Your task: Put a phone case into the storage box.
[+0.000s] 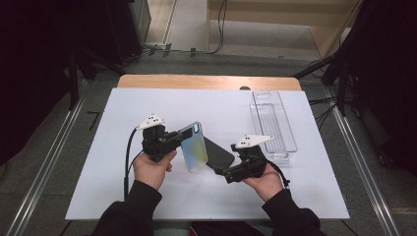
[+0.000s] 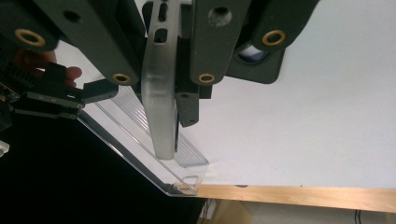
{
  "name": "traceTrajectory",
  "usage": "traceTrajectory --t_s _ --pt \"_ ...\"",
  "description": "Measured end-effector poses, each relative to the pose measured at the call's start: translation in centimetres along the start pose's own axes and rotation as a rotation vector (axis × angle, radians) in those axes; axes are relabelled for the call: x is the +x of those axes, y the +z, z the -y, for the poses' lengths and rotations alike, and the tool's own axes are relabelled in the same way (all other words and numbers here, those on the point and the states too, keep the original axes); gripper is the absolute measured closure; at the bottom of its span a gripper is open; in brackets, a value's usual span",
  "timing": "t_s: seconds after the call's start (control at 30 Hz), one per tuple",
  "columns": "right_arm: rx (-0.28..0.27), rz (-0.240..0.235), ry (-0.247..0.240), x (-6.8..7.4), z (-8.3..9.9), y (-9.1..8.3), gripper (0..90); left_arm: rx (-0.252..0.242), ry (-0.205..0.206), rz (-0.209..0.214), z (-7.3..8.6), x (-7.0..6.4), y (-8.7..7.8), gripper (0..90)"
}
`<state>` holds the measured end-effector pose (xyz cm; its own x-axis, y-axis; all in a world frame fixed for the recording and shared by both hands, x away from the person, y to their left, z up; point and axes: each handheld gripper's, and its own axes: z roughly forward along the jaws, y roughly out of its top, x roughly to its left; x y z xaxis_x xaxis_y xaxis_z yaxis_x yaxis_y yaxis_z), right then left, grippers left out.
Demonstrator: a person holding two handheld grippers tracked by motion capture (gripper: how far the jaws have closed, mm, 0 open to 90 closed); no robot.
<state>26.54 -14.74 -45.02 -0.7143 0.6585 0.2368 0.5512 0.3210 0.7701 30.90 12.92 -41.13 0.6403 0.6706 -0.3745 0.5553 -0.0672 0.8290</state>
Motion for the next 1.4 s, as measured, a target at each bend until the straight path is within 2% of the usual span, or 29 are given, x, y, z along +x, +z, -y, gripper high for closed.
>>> traceTrajectory --t_s 0.13,0.23,0.33,0.5,0.57,1.0,1.07,1.23,1.4 --pt "-0.007 0.004 0.006 0.4 -0.2 0.1 0.0 -0.005 0.021 0.002 0.1 -0.2 0.1 85.4" --pt "-0.033 0.007 0.026 0.7 -0.4 0.4 0.0 -0.006 0.031 0.011 0.1 -0.5 0.2 85.4" --pt "-0.037 0.026 0.021 1.0 -0.6 0.8 0.0 -0.008 0.038 0.018 0.1 -0.7 0.3 85.4" --pt "-0.053 0.072 0.030 1.4 -1.2 1.1 0.0 -0.009 0.014 0.019 0.1 -0.7 0.4 85.3" --pt "-0.070 0.065 0.034 1.5 -1.4 1.1 0.0 -0.005 0.015 0.015 0.2 -0.9 0.5 85.4" --pt "-0.136 0.095 0.067 2.7 -3.0 1.7 0.0 0.003 0.005 0.020 0.5 -2.0 1.0 85.2" --pt "-0.135 0.091 0.078 2.8 -3.2 1.9 0.0 0.007 -0.003 0.020 0.6 -2.2 1.1 85.3" --pt "-0.132 0.096 0.069 3.2 -3.6 2.5 0.0 0.021 0.007 0.018 0.7 -2.7 1.2 85.2" --pt "-0.120 0.108 0.068 3.4 -3.8 3.1 0.0 0.014 0.002 0.027 0.8 -3.1 1.2 85.2"
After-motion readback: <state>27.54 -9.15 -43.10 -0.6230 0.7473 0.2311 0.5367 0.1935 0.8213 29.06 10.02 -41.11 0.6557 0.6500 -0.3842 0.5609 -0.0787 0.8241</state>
